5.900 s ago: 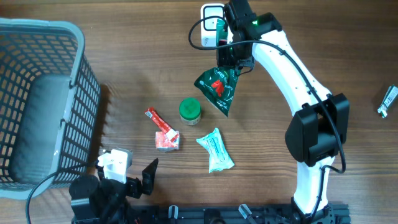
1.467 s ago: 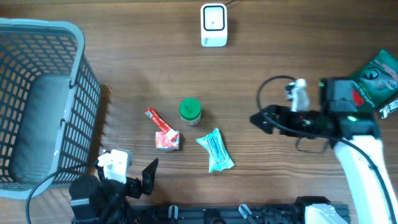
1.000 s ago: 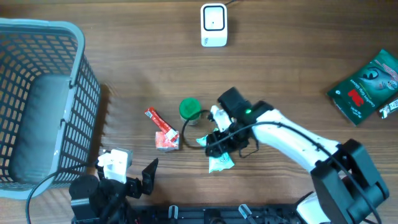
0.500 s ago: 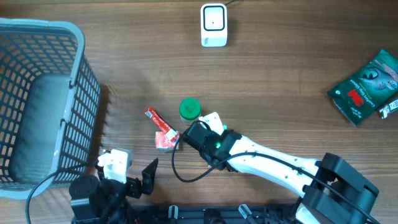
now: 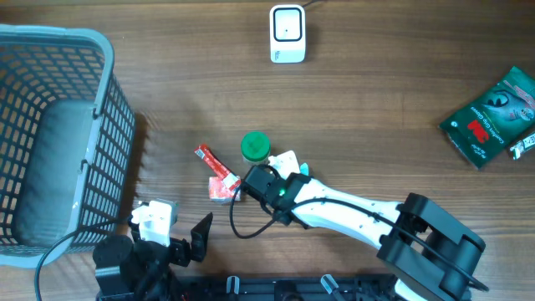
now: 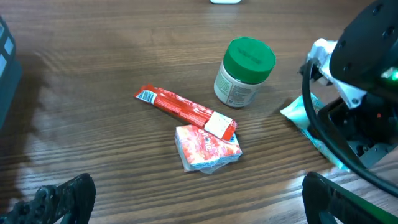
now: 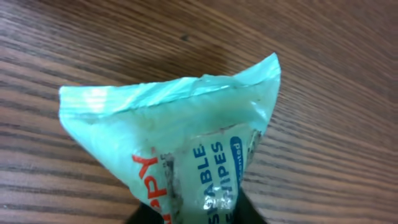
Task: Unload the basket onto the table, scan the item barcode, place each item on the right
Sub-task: 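Close the right gripper on the corner of the wipes pack, then lift the wipes pack and carry it up toward the scanner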
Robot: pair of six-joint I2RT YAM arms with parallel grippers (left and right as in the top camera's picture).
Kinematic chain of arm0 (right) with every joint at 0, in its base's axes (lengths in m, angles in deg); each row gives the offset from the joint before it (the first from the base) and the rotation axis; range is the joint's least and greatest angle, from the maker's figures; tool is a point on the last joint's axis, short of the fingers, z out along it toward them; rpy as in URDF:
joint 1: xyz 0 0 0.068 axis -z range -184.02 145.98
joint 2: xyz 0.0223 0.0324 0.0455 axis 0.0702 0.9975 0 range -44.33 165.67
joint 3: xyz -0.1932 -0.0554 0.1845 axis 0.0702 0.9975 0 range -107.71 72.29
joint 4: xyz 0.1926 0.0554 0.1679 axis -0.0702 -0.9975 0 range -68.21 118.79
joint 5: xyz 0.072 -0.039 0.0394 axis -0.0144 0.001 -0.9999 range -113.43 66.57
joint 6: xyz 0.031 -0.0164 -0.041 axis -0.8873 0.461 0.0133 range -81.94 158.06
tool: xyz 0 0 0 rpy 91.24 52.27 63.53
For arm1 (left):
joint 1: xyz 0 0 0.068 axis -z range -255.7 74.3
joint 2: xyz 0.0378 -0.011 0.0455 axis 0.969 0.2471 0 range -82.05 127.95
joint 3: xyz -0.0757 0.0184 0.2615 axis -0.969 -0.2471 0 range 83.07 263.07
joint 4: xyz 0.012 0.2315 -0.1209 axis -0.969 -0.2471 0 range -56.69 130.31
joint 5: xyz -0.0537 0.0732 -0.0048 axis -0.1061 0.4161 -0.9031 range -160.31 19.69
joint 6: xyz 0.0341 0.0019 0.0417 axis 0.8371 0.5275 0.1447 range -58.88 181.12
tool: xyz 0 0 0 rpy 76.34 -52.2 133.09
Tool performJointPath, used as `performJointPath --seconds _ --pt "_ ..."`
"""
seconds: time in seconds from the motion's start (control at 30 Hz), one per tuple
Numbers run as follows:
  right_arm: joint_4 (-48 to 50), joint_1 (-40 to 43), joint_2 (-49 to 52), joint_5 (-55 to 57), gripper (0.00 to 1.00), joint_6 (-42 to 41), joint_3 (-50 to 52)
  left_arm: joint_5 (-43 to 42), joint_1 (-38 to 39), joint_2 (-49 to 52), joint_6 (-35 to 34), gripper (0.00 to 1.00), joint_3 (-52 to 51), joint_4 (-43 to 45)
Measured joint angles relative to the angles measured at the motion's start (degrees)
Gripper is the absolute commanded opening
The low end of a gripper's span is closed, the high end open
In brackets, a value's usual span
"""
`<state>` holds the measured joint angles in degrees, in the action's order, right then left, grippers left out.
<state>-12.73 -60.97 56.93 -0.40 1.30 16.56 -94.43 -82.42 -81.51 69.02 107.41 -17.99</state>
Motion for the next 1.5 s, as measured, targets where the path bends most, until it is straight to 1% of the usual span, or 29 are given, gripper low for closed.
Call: performJointPath --seconds 0.1,0.17,0.23,0.33,0.37,0.4,0.43,0.5,0.53,0.6,0.63,0.7,0.73,0.83,0.87,0.93,1.0,1.1,1.23,1.5 --pt "-8.4 0.2 0.1 -1.4 0.05 -1.5 -4.7 0.0 0.0 0.0 0.0 1.00 0.0 0.0" --pt "-10.6 0.8 0.0 -4.5 0.05 -1.8 -8.7 0.0 0.0 0.0 0.0 1.00 0.0 0.0" --pt "-9.4 3.4 -2.1 -11.9 0.04 0.2 -11.7 0.0 0.0 0.0 0.0 1.00 0.0 0.0" --pt "-8.9 11.6 -6.3 -31.5 0.04 7.0 -12.8 0.0 0.0 0.0 0.0 1.00 0.0 0.0" --pt "-9.8 15.5 -7.0 -40.9 0.04 10.4 -13.0 0.0 0.0 0.0 0.0 1.00 0.0 0.0" --pt "-11.2 18.8 -7.1 -48.5 0.05 13.8 -13.2 0.0 0.0 0.0 0.0 1.00 0.0 0.0" --pt "-14.3 25.1 -7.1 -61.0 0.08 19.9 -13.1 0.0 0.0 0.0 0.0 1.00 0.0 0.0" --pt "-18.7 33.5 -7.1 -75.1 0.04 26.7 -13.1 0.0 0.0 0.0 0.0 1.00 0.0 0.0" --pt "-19.4 36.2 -7.1 -78.7 0.04 28.3 -13.1 0.0 0.0 0.0 0.0 1.00 0.0 0.0" --pt "-16.7 39.9 -7.1 -84.2 0.04 29.6 -13.0 0.0 0.0 0.0 0.0 1.00 0.0 0.0" --pt "-13.4 42.0 -7.1 -87.7 0.04 28.2 -13.0 0.0 0.0 0.0 0.0 1.00 0.0 0.0" --pt "-9.5 43.3 -7.1 -91.3 0.04 20.4 -12.8 0.0 0.0 0.0 0.0 1.00 0.0 0.0" --pt "-6.2 43.6 -7.1 -93.4 0.04 12.4 -12.7 0.0 0.0 0.0 0.0 1.00 0.0 0.0" --pt "2.6 43.6 -7.1 -97.6 0.04 -7.2 -12.3 0.0 0.0 0.0 0.0 1.00 0.0 0.0" --pt "3.9 43.6 -7.1 -98.9 0.04 -12.9 -12.3 0.0 0.0 0.0 0.0 1.00 0.0 0.0" --pt "5.5 43.6 -7.1 -101.4 0.04 -21.1 -12.3 0.0 0.0 0.0 0.0 1.00 0.0 0.0" --pt "6.5 43.6 -7.1 -104.6 0.04 -27.1 -12.3 0.0 0.0 0.0 0.0 1.00 0.0 0.0" --pt "9.3 43.6 -7.1 -110.3 0.04 -32.0 -12.2 0.0 0.0 0.0 0.0 1.00 0.0 0.0" --pt "9.5 43.6 -7.1 -112.4 0.04 -31.4 -12.2 0.0 0.0 0.0 0.0 1.00 0.0 0.0" --pt "9.0 43.6 -7.1 -112.4 0.04 -30.3 -12.2 0.0 0.0 0.0 0.0 1.00 0.0 0.0"
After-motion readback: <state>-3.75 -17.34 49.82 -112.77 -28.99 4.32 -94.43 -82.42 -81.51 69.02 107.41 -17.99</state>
